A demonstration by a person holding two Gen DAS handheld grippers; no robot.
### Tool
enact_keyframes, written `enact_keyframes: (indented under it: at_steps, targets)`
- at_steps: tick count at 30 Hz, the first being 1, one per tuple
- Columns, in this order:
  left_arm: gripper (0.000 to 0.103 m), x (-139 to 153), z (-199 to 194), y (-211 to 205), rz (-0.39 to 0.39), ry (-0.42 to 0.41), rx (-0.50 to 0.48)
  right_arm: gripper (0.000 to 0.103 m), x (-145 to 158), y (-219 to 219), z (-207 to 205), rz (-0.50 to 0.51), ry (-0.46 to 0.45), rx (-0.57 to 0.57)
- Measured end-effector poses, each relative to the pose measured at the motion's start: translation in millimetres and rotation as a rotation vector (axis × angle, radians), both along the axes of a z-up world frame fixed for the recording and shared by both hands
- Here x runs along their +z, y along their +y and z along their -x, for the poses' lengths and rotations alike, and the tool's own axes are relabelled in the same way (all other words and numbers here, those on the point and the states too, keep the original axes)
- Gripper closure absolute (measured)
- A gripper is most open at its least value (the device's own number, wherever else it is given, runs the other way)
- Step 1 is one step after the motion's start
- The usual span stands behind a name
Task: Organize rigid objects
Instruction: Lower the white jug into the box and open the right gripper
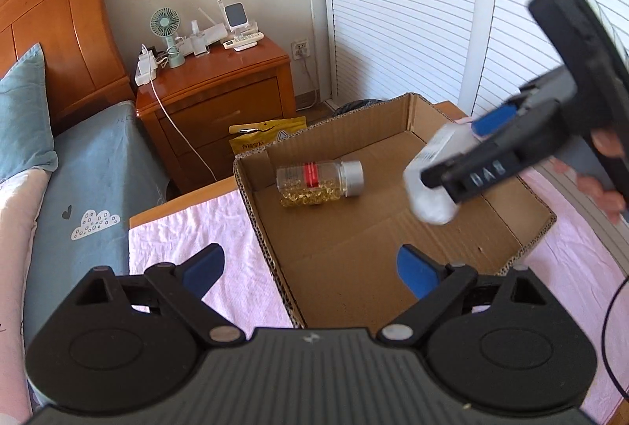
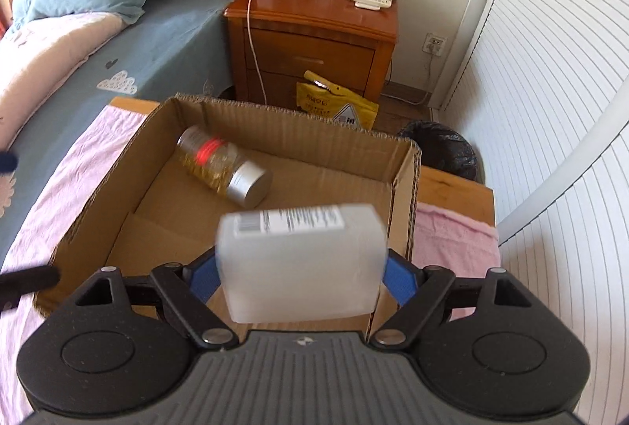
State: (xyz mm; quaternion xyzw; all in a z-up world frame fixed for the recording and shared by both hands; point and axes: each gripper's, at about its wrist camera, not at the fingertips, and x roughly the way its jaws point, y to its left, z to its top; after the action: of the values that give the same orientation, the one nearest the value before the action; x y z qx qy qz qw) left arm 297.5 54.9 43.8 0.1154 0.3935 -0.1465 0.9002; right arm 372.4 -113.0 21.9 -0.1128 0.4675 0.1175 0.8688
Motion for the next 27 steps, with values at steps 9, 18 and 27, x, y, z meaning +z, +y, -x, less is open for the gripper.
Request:
enact_keyframes:
  at_steps: [9,18,27]
  targets:
    - [0.008,3.4,20.5,5.4,0.014,-0.010,0.002,0.000,10.8,11.0,13.6,0.017,-0.027,0.004]
    - [0.006,6.9,55.2,11.0,0.053,-0.026,0.066,0.000,22.4,6.2,60.9,-0.021,-0.026,0.008]
    - [0.004,-1.2,93.9,7.5,0.028,-0.050,0.152,0.000,21.0,-10.8,122.4,-0.093,-0.055,0.013]
